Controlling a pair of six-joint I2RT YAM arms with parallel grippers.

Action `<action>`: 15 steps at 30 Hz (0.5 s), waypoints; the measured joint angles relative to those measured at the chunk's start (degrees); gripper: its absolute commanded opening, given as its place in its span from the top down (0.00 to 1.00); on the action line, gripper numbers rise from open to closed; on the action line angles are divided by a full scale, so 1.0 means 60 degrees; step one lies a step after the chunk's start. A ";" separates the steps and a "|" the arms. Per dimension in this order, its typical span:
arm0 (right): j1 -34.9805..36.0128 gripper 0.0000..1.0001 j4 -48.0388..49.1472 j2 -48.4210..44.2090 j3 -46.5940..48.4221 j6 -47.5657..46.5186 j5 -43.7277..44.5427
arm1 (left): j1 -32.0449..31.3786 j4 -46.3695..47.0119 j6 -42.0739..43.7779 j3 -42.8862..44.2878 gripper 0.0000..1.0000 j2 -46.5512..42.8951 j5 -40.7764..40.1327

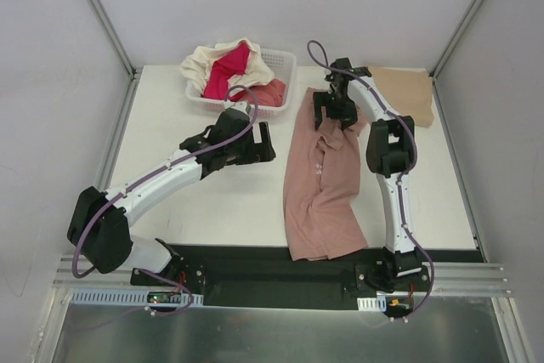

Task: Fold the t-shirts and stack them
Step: Fold the tshirt

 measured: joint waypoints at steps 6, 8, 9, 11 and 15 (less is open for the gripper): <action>0.0160 0.03 0.0412 0.0535 0.0940 -0.0510 -0.0178 | 0.0095 0.0007 -0.0109 -0.0455 0.01 -0.0055 -0.0095; 0.0120 0.03 0.0699 0.0674 0.1133 -0.0696 -0.0317 | 0.0171 -0.0004 -0.0113 -0.0484 0.01 -0.0040 -0.0069; 0.0106 0.03 0.0794 0.0743 0.1257 -0.0765 -0.0372 | 0.0229 0.0022 -0.0113 -0.0484 0.01 -0.0026 -0.0044; 0.0055 0.03 0.0984 0.1016 0.1734 -0.0841 -0.0550 | 0.0448 0.0047 -0.0120 -0.0484 0.01 0.0073 0.0036; -0.0171 0.03 0.1668 0.1133 0.1829 -0.0528 -0.0831 | 0.0809 0.0044 -0.0131 -0.0463 0.01 0.0455 0.0204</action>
